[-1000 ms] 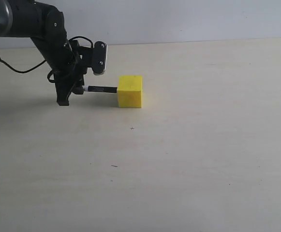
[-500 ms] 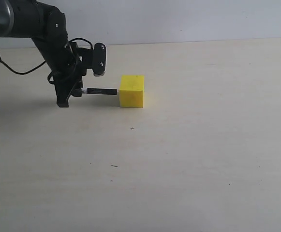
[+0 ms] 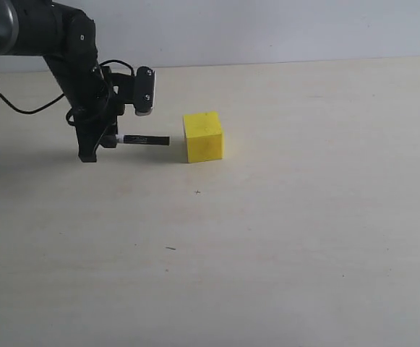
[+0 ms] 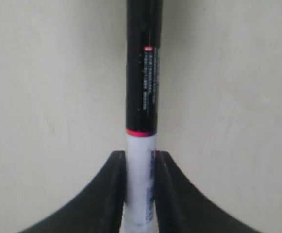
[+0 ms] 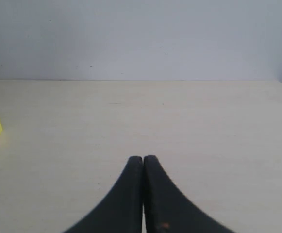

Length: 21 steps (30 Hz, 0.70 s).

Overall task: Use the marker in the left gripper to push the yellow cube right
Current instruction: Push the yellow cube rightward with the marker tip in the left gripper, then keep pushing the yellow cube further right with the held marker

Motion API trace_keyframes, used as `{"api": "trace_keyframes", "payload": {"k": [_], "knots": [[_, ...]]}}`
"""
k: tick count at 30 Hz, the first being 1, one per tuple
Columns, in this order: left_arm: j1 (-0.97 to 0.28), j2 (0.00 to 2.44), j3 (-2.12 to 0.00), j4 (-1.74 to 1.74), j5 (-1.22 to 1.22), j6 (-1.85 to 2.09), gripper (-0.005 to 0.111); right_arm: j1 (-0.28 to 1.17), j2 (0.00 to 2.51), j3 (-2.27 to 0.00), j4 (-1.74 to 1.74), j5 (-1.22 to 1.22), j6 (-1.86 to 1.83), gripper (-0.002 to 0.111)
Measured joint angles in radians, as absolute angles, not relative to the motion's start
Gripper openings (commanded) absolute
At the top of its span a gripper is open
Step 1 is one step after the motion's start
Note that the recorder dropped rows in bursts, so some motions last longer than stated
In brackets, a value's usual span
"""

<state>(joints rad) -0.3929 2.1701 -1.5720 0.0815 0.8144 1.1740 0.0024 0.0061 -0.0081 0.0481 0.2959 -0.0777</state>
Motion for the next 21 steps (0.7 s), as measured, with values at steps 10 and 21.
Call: {"api": "trace_keyframes", "payload": {"k": [10, 21], "knots": [[-0.430, 2.170, -1.572, 0.016, 0.672, 1.170, 0.000, 0.002, 0.006, -0.008, 0.050, 0.296, -0.078, 0.000], [-0.408, 2.170, -1.572, 0.020, 0.732, 1.147, 0.000, 0.002, 0.006, -0.008, 0.050, 0.296, -0.078, 0.000]]}}
